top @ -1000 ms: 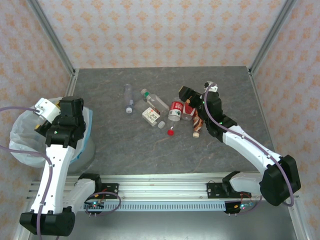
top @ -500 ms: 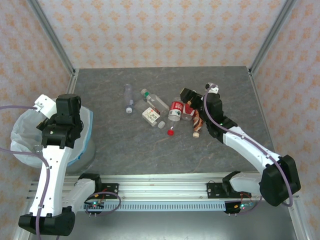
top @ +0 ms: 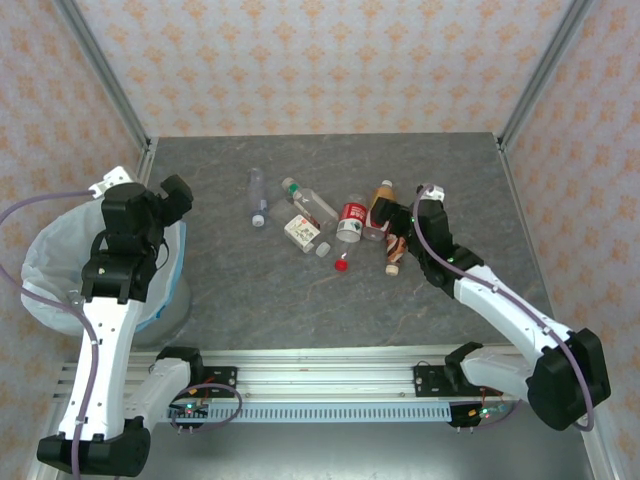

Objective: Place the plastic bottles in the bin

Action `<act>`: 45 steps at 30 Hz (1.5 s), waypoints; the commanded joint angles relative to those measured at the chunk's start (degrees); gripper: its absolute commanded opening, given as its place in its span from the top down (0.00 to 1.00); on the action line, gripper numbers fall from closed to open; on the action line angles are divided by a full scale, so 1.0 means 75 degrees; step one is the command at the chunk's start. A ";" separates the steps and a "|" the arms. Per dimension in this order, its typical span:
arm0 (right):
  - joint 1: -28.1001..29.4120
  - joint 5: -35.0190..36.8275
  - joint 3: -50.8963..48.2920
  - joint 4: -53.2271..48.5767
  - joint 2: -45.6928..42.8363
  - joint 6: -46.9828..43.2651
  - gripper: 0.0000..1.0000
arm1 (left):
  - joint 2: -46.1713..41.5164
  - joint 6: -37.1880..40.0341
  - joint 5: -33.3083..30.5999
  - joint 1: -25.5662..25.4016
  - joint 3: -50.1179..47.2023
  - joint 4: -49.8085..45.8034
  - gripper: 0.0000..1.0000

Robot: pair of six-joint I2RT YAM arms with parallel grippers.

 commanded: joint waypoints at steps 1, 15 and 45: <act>-0.0039 0.0270 -0.0126 -0.0964 -0.0188 -0.0073 0.01 | 0.0018 0.0631 0.1357 0.0050 -0.0095 0.0620 0.00; -0.0049 0.0134 -0.0682 -0.2613 -0.0438 0.0190 0.02 | 0.0229 0.0568 0.1713 -0.0954 -0.0109 0.1084 0.00; 0.0737 0.0921 -0.0847 -0.0482 0.2816 0.0943 0.41 | 0.0742 0.0871 0.1337 -0.1497 0.0039 0.1022 0.00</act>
